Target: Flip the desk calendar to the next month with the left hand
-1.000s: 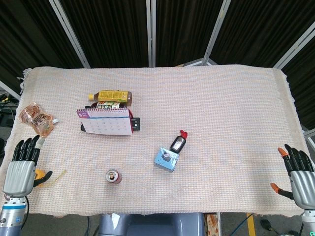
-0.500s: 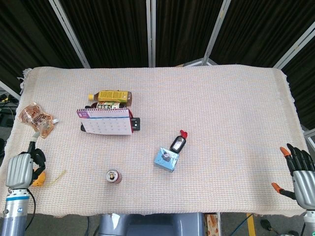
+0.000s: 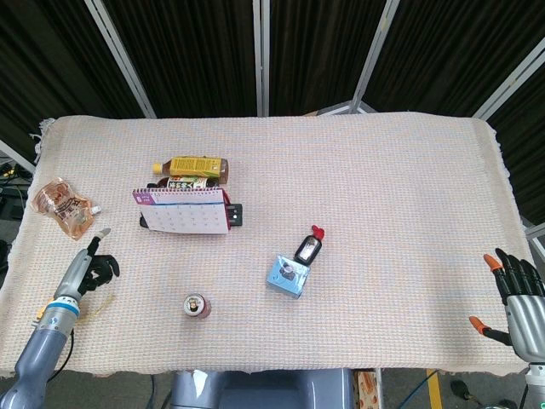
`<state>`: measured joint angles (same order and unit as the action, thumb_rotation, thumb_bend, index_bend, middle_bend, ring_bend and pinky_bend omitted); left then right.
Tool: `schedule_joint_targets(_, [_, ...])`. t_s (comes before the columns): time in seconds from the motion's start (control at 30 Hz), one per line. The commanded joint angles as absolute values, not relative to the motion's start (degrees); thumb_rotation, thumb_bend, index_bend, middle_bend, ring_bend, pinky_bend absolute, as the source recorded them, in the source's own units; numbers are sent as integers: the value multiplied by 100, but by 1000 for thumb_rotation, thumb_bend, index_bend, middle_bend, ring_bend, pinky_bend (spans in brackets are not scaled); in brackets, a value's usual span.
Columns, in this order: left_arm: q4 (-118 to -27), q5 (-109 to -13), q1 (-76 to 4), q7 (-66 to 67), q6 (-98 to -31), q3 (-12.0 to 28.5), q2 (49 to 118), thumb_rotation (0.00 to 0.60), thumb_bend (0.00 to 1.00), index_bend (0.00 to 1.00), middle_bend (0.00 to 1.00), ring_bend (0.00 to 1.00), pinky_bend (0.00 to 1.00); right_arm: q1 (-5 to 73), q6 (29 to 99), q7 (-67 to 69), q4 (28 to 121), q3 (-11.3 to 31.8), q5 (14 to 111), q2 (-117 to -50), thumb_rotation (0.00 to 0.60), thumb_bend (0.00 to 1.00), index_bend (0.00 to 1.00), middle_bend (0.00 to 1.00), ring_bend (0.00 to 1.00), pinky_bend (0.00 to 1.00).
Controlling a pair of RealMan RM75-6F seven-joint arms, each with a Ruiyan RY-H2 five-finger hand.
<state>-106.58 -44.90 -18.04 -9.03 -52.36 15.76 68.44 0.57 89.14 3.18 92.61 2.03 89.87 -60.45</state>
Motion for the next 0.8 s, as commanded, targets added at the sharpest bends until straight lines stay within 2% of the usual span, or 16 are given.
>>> schedule_joint_targets(0.03, [-10540,-4008,-2149,-903,-4911,1661,6874,600,989,0,632,659,558,62,8901,330,9262,208,8974,-6047,600,24,0,0,0,0])
schedule_joint_targets(0.47, [-10113,-2879,-2867,-773,-4614,1656,7308,600,1000,0,633,659,558,74,8864,411,9239,226,8922,-6032,600,24,0,0,0,0])
schedule_joint_targets(0.8, [-9907,-2488,-3122,-737,-4561,1579,7509,600,1000,0,632,659,559,76,8865,449,9238,237,8909,-6021,600,25,0,0,0,0])
